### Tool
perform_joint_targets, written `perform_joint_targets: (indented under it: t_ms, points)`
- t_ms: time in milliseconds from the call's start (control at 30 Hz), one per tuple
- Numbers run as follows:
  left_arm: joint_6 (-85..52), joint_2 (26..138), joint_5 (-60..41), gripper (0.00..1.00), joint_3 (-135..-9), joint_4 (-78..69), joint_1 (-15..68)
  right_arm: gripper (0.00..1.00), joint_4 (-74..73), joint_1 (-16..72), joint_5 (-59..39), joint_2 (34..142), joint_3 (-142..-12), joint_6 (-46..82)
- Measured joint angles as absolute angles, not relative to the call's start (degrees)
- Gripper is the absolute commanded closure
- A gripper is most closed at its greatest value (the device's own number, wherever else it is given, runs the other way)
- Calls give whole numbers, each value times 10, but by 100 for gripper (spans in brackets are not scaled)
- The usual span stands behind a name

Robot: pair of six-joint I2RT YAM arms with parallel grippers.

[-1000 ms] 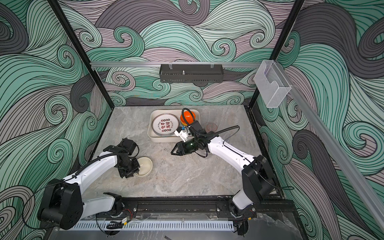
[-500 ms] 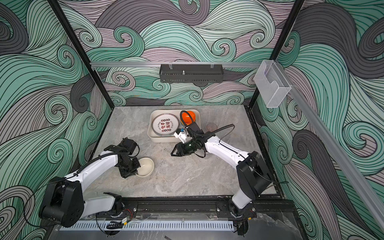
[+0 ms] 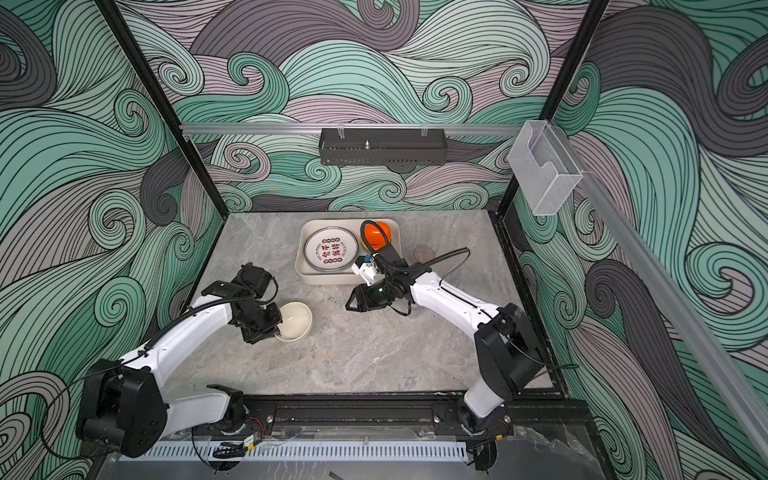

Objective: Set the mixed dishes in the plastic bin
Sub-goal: 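Close the right gripper on the white bowl rim and lift it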

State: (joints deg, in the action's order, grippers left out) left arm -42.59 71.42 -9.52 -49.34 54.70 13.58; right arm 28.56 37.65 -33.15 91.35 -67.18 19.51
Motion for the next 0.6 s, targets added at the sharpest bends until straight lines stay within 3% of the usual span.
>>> perform_joint_targets:
  t_ms: [600]
  points:
    - [-404,793,-109,100,-664,575,208,49,358,376,-284,913,-796,235]
